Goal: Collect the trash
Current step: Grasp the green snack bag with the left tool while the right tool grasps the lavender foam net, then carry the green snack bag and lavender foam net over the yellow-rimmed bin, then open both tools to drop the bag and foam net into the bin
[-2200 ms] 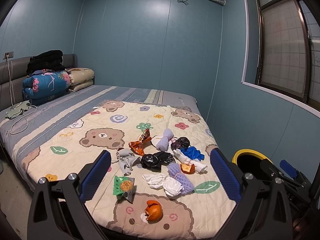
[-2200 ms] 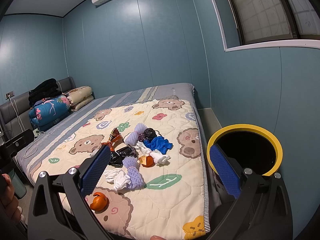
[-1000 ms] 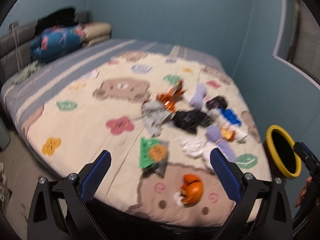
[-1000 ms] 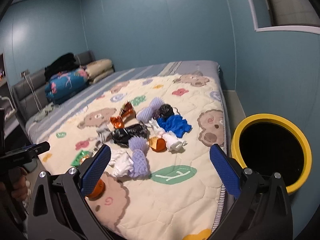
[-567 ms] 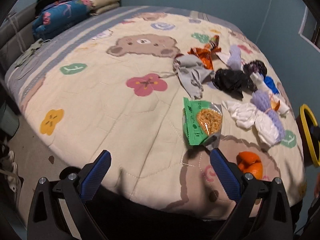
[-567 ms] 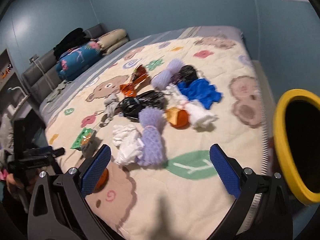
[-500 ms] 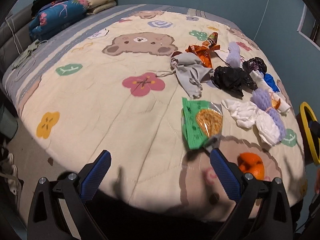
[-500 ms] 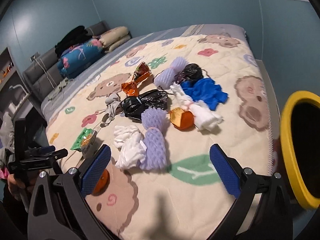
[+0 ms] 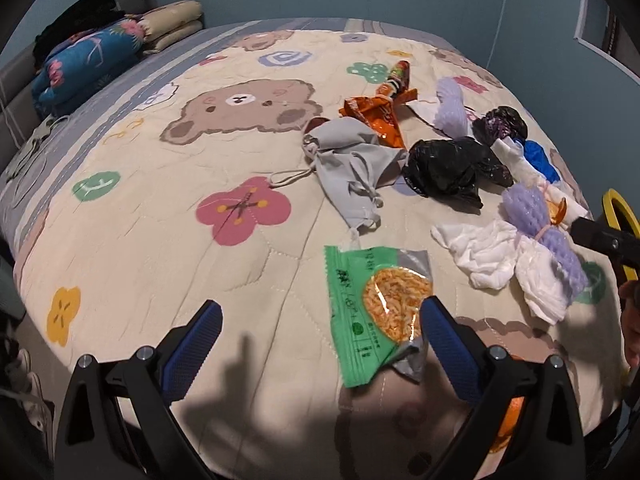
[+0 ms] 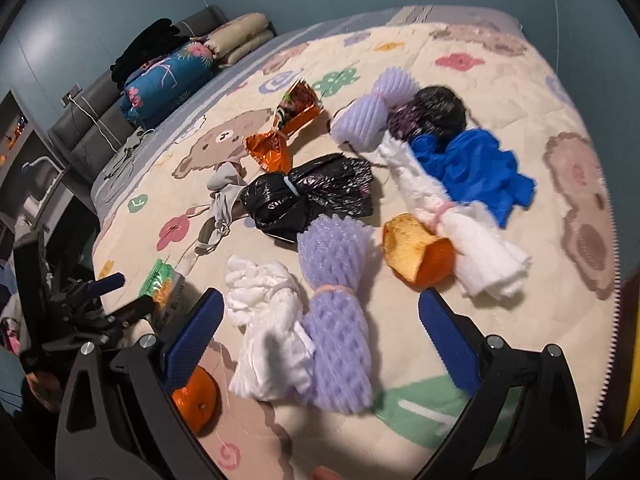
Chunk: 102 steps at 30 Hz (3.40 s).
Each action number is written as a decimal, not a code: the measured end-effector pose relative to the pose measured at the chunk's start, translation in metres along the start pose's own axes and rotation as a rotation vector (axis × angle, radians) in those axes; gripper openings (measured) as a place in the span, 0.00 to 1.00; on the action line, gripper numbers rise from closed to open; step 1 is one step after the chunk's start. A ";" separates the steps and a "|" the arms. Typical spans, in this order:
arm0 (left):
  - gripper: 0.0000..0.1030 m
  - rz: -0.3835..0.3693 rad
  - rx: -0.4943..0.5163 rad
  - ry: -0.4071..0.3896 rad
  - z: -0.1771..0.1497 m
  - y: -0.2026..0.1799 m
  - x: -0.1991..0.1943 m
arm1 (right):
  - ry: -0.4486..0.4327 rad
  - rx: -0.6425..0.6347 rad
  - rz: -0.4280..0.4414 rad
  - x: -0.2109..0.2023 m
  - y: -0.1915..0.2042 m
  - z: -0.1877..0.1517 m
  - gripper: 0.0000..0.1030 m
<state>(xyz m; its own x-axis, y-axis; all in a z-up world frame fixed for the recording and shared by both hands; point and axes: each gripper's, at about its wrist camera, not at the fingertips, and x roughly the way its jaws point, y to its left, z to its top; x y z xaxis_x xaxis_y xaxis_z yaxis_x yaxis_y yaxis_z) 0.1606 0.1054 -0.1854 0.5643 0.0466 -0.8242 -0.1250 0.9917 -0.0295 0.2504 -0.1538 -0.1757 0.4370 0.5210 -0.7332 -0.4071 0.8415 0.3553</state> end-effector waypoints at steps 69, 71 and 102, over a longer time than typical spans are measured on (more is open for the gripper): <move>0.36 -0.500 0.320 -0.232 0.079 -0.232 -0.093 | -0.423 0.283 -0.042 -0.240 -0.133 -0.030 0.24; 0.36 -0.519 0.346 -0.233 0.083 -0.253 -0.091 | -0.441 0.296 -0.080 -0.249 -0.144 -0.033 0.24; 0.63 -0.713 0.451 -0.064 0.072 -0.446 -0.015 | -0.472 0.513 -0.475 -0.278 -0.287 -0.093 0.40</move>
<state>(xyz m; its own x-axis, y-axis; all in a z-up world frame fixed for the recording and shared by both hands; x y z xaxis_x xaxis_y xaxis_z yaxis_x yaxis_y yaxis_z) 0.2661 -0.3291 -0.1192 0.4318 -0.6148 -0.6599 0.6084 0.7387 -0.2901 0.1710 -0.5535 -0.1283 0.8058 0.0041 -0.5922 0.2696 0.8878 0.3730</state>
